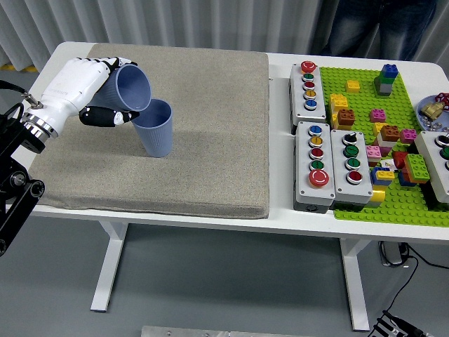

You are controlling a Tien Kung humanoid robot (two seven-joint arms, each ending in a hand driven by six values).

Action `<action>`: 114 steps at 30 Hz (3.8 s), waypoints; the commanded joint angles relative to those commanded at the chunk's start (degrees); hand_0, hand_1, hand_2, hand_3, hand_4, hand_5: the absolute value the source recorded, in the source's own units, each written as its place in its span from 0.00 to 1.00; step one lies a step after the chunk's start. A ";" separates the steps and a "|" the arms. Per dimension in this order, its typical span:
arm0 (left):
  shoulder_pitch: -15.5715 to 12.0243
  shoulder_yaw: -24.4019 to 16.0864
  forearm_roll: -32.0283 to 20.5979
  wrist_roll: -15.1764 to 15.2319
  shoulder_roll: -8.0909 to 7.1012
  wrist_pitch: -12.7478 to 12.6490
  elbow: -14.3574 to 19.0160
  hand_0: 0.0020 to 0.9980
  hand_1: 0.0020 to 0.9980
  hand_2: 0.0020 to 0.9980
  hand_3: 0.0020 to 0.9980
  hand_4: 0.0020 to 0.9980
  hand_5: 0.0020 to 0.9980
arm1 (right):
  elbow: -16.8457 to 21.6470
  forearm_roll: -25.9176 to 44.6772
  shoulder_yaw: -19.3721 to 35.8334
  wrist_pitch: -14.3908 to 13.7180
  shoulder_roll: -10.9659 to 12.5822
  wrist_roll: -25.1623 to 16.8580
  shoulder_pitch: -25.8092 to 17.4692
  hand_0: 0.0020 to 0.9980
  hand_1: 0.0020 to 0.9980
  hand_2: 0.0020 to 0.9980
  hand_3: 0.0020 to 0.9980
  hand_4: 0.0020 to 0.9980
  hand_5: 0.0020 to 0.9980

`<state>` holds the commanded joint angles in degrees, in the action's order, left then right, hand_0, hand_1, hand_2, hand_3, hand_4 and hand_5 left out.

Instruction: Pick cup pour cup place

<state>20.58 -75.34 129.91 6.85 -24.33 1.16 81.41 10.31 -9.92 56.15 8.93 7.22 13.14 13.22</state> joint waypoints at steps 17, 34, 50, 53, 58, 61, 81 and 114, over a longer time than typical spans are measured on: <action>1.62 4.28 0.09 -1.29 -2.88 -1.78 -0.36 0.45 0.53 0.70 0.63 0.67 0.10 | 0.00 0.25 -0.19 -0.04 0.15 -0.28 0.03 0.76 0.68 0.71 0.61 0.18 0.27; 4.87 9.48 0.09 -2.58 -6.41 -5.79 -3.49 0.44 0.52 0.69 0.62 0.67 0.10 | 0.00 0.21 0.01 0.07 0.29 -0.22 0.11 0.76 0.68 0.71 0.61 0.18 0.27; 6.65 13.09 0.09 -3.80 -8.47 -7.31 -3.35 0.45 0.52 0.69 0.61 0.64 0.06 | 0.00 0.46 -0.04 0.13 0.45 -0.28 0.24 0.76 0.68 0.71 0.61 0.19 0.27; 6.86 14.09 0.09 -4.98 -8.82 -7.87 -3.00 0.45 0.52 0.69 0.60 0.64 0.06 | 0.00 0.56 -0.13 0.12 0.51 -0.34 0.30 0.76 0.68 0.71 0.61 0.19 0.27; 7.25 15.85 0.09 -5.95 -9.49 -10.80 -3.15 0.44 0.52 0.66 0.59 0.64 0.07 | 0.00 0.63 -0.26 0.11 0.67 -0.46 0.34 0.76 0.68 0.71 0.61 0.19 0.27; 7.39 16.08 0.09 -5.78 -9.71 -10.94 -3.30 0.44 0.52 0.66 0.59 0.64 0.07 | 0.00 0.82 -0.39 0.05 0.66 -0.60 0.29 0.76 0.68 0.71 0.61 0.19 0.27; 8.26 18.45 0.09 -5.69 -9.81 -10.43 -3.56 0.45 0.52 0.66 0.58 0.60 0.02 | 0.00 1.67 -1.24 -0.14 0.61 -0.78 -0.06 0.76 0.68 0.71 0.61 0.19 0.26; 9.88 20.69 0.09 -7.16 -10.20 -11.15 -3.93 0.47 0.53 0.66 0.57 0.57 0.00 | 0.00 2.35 -1.68 -0.18 0.74 -1.08 0.03 0.76 0.68 0.71 0.61 0.19 0.26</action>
<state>30.45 -54.65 130.00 -0.31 -34.53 -9.99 77.48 10.31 -7.57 54.47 8.75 7.96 12.06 13.25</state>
